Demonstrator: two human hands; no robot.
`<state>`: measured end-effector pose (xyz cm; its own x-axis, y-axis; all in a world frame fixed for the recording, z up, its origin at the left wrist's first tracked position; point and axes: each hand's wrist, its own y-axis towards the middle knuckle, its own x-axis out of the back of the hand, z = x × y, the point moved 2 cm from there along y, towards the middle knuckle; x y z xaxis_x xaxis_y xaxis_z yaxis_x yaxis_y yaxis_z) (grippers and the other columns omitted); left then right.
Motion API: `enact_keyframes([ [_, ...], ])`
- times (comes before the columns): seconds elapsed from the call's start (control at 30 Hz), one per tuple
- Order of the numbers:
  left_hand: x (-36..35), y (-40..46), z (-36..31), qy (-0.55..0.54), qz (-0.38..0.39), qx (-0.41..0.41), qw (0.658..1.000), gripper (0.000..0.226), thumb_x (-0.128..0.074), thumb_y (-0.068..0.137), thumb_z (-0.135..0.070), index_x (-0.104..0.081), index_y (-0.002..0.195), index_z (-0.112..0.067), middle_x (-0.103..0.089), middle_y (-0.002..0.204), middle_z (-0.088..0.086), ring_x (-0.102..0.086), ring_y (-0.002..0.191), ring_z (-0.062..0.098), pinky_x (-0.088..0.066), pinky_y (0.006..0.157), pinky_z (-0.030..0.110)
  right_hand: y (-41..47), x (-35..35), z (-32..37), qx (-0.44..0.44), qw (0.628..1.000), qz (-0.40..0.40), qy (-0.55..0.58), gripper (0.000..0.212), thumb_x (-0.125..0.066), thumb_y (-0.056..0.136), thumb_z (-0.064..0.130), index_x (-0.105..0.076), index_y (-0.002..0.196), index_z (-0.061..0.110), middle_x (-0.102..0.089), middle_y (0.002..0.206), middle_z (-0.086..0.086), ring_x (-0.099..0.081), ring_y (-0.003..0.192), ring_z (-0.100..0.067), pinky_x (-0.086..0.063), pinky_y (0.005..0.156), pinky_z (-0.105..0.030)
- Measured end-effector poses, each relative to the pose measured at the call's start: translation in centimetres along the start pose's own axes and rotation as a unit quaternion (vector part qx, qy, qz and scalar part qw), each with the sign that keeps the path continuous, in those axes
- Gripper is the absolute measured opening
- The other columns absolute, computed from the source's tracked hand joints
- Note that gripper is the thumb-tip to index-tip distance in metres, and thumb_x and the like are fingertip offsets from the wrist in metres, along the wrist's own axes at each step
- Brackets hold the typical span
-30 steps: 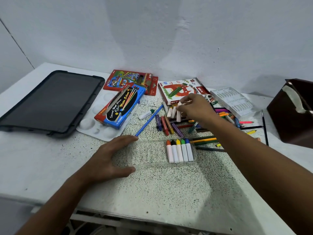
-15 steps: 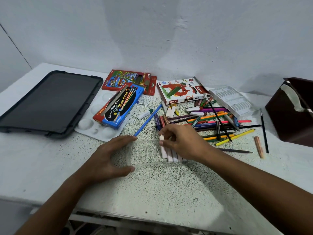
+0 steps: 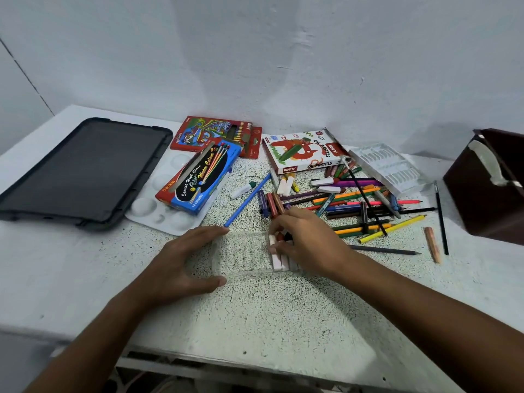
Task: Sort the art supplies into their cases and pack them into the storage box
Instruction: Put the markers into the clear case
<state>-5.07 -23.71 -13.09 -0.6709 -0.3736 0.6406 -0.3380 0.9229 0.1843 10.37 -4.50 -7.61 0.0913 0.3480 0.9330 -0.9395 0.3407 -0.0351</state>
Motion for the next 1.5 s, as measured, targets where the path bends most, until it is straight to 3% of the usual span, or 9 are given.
enact_keyframes([
  [0.13,0.0,0.0,0.1,0.004,0.002,0.000,1.000,0.078,-0.078,0.063,-0.056,-0.049,0.135,-0.042,-0.050,0.136,-0.026,-0.045,0.127,-0.006,-0.030,0.102,0.004,-0.4,-0.3,-0.3,0.002,1.000,-0.008,-0.002,0.033,-0.065,0.086,0.036,-0.063,0.115,0.023,-0.056,0.119,0.006,-0.043,0.108,-0.015,-0.042,0.090,-0.033],
  [0.47,0.0,0.1,0.1,0.002,0.007,-0.003,1.000,0.079,-0.078,0.064,-0.056,-0.051,0.135,-0.035,-0.052,0.136,-0.021,-0.047,0.127,-0.003,-0.032,0.103,0.008,-0.2,-0.1,-1.0,0.005,1.000,0.004,0.008,0.030,-0.062,0.087,0.040,-0.063,0.114,0.026,-0.055,0.115,0.009,-0.042,0.105,-0.009,-0.039,0.088,-0.027],
  [0.63,0.0,0.0,0.1,0.004,0.010,-0.004,1.000,0.079,-0.077,0.065,-0.058,-0.049,0.136,-0.040,-0.050,0.137,-0.023,-0.047,0.128,-0.001,-0.034,0.105,0.011,2.6,4.1,-4.2,-0.101,0.988,-0.091,0.069,0.025,-0.058,0.094,0.025,-0.063,0.117,0.017,-0.065,0.113,0.000,-0.061,0.085,-0.012,-0.051,0.083,-0.033],
  [0.77,0.0,0.1,0.0,0.002,0.010,-0.004,1.000,0.080,-0.077,0.064,-0.059,-0.046,0.137,-0.043,-0.050,0.137,-0.022,-0.046,0.129,0.000,-0.033,0.106,0.011,5.0,6.2,-9.7,-0.191,0.975,-0.080,-0.075,0.029,-0.061,0.090,0.015,-0.063,0.119,0.014,-0.064,0.122,-0.010,-0.059,0.108,-0.027,-0.050,0.092,-0.038],
  [0.87,0.0,0.1,0.1,0.003,0.008,-0.004,1.000,0.081,-0.076,0.064,-0.061,-0.045,0.137,-0.044,-0.050,0.136,-0.024,-0.046,0.128,-0.001,-0.034,0.105,0.015,5.3,6.0,-10.9,-0.181,0.979,-0.032,-0.091,0.025,-0.064,0.089,0.020,-0.066,0.113,0.013,-0.066,0.114,-0.009,-0.059,0.103,-0.028,-0.050,0.087,-0.036],
  [1.07,-0.1,0.0,0.3,0.002,0.005,-0.007,1.000,0.081,-0.077,0.065,-0.059,-0.046,0.137,-0.042,-0.051,0.137,-0.021,-0.047,0.128,0.000,-0.036,0.106,0.018,5.3,5.5,-11.1,-0.151,0.983,-0.045,-0.095,0.022,-0.065,0.090,0.019,-0.068,0.111,0.012,-0.067,0.108,-0.013,-0.059,0.092,-0.027,-0.048,0.075,-0.032],
  [1.2,-0.1,0.0,0.3,0.005,0.006,-0.006,1.000,0.081,-0.077,0.064,-0.059,-0.045,0.137,-0.043,-0.051,0.138,-0.021,-0.045,0.129,-0.002,-0.031,0.105,0.008,5.4,5.5,-11.3,-0.146,0.983,-0.038,-0.104,0.015,-0.062,0.089,0.010,-0.070,0.102,0.013,-0.066,0.108,-0.012,-0.058,0.093,-0.027,-0.047,0.075,-0.031],
  [1.4,-0.1,0.0,0.2,0.000,0.002,-0.007,1.000,0.079,-0.078,0.064,-0.057,-0.047,0.136,-0.042,-0.052,0.137,-0.020,-0.047,0.127,-0.002,-0.032,0.105,0.009,5.1,5.0,-11.8,-0.107,0.984,-0.028,-0.143,0.020,-0.051,0.091,0.003,-0.061,0.106,0.012,-0.064,0.111,-0.013,-0.055,0.097,-0.029,-0.046,0.075,-0.034],
  [1.5,0.0,0.0,0.2,0.003,0.004,-0.001,1.000,0.079,-0.077,0.064,-0.058,-0.049,0.136,-0.041,-0.051,0.137,-0.021,-0.046,0.128,-0.002,-0.032,0.105,0.009,5.1,4.8,-12.1,-0.098,0.982,-0.019,-0.158,0.019,-0.053,0.092,0.008,-0.062,0.110,0.010,-0.061,0.116,-0.014,-0.052,0.103,-0.030,-0.039,0.083,-0.034],
])
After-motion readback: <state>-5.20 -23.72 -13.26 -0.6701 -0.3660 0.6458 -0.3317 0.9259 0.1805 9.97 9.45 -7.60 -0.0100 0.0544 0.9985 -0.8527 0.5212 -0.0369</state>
